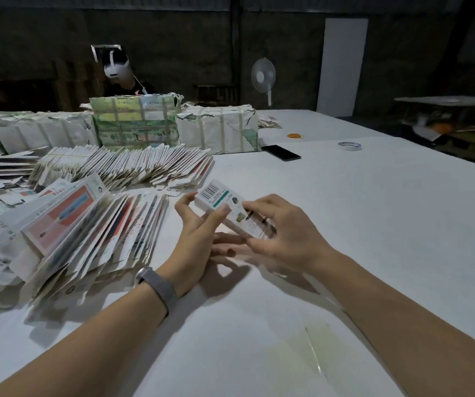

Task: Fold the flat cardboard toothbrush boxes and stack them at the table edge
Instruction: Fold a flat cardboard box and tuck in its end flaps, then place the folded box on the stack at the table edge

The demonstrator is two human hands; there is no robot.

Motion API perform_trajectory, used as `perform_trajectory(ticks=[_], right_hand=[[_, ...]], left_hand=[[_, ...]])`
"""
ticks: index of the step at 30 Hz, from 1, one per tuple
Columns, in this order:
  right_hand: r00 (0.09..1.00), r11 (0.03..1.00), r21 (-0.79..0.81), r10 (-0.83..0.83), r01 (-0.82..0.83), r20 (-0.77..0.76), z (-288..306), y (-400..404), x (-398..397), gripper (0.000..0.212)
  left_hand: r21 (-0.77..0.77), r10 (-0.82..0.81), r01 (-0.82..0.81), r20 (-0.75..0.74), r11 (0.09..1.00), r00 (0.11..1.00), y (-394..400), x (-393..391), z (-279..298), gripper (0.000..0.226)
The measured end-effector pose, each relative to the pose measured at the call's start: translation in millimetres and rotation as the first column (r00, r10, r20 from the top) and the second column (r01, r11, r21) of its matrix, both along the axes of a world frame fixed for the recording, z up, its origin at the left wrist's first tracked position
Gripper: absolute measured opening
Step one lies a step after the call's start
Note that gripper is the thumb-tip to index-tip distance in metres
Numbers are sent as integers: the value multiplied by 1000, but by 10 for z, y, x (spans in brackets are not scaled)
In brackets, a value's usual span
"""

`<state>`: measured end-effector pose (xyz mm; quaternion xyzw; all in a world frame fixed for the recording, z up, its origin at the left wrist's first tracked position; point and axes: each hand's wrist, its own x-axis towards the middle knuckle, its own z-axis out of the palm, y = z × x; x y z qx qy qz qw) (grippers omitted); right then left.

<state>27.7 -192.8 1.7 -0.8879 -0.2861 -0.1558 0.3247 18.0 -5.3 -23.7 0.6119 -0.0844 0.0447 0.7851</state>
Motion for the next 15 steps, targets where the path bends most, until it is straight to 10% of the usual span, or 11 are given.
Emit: perform_trajectory(ticks=[6,15], right_hand=[[979,963,174,-198,205,-56,233,-290,63,68],[786,757,-275,-619,593,-7,415,-2211,-413,57]], left_hand=[[97,-31,27,34,995,999,-20,-11,-23,51],[212,-24,16,34,977,999,74,74,-163,27]])
